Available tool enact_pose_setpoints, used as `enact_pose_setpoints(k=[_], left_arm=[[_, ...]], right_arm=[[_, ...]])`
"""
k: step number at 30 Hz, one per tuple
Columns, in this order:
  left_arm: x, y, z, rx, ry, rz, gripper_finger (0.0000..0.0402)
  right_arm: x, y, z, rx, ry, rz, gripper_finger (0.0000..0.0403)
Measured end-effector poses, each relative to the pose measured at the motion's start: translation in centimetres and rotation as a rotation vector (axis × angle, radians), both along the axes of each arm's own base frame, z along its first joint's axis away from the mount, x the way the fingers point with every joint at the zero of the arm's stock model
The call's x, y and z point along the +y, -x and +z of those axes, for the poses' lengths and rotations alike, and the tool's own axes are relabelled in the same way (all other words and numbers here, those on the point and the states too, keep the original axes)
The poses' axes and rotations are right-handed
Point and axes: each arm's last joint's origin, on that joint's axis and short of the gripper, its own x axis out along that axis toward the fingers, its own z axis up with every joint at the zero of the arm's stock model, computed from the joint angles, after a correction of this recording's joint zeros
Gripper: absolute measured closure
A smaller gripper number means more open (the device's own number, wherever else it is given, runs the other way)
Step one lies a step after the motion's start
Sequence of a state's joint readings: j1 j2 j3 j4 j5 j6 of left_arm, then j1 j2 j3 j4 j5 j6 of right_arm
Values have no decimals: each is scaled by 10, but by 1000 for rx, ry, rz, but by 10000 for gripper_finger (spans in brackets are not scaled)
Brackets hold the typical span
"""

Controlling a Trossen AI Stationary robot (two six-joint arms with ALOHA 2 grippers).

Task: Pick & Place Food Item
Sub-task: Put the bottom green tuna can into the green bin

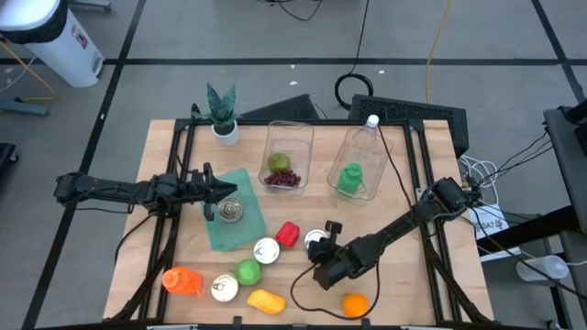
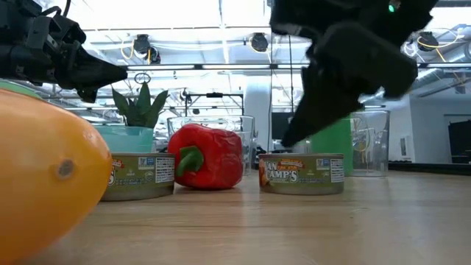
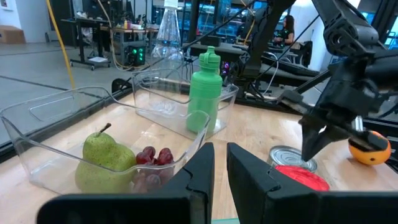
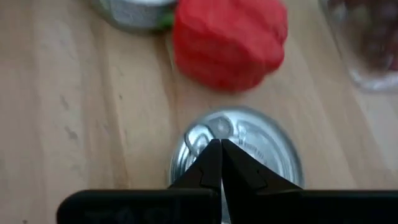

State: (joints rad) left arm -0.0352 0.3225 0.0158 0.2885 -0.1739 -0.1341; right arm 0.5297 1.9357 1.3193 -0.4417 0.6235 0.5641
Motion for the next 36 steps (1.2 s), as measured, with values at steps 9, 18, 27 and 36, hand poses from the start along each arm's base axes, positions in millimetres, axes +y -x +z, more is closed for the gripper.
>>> enact_pose_setpoints(k=[9, 18, 27, 36], left_arm=[[0, 0, 0, 4, -10, 0, 352], [0, 0, 0, 6, -5, 0, 352], [0, 0, -2, 24, 4, 0, 352], [0, 0, -2, 25, 4, 0, 352]], right_arm=[[5, 7, 36, -10, -134, 184, 402], [8, 14, 32, 114, -176, 287, 310], [11, 20, 27, 156, -36, 337, 218], [14, 19, 1, 224, 75, 307, 240]])
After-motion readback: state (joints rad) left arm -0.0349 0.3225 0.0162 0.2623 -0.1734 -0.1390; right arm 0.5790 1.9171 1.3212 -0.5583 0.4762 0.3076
